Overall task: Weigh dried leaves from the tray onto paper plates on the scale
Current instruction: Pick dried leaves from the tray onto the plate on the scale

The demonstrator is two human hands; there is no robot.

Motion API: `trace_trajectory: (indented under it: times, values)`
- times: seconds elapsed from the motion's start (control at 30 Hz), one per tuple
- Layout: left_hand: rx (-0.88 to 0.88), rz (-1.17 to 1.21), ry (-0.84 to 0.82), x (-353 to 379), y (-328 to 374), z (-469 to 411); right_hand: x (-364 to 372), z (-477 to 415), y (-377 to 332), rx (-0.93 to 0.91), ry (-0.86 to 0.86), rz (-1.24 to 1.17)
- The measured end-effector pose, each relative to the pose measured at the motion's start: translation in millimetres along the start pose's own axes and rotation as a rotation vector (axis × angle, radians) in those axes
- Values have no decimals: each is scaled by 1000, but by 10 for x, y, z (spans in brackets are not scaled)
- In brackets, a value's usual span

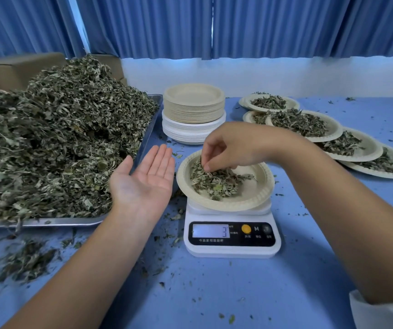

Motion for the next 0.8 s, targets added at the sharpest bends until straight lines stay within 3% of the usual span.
trace_trajectory:
  times: [0.5,0.8]
  values:
    - [-18,-20,21,14,-1,4,50,-119,-102,-48,304,-130]
    - [-57,7,86,-19,0,-81,439,-755,-960,-333,201,42]
Point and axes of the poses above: each hand's wrist, its own z-axis away from the middle knuckle, its own x-axis out of the palm, y = z × x, the point moved 3 cm from there along -z, towards the middle knuckle, and after that the axes turned 14 degrees about y, right-handed, at the moved point
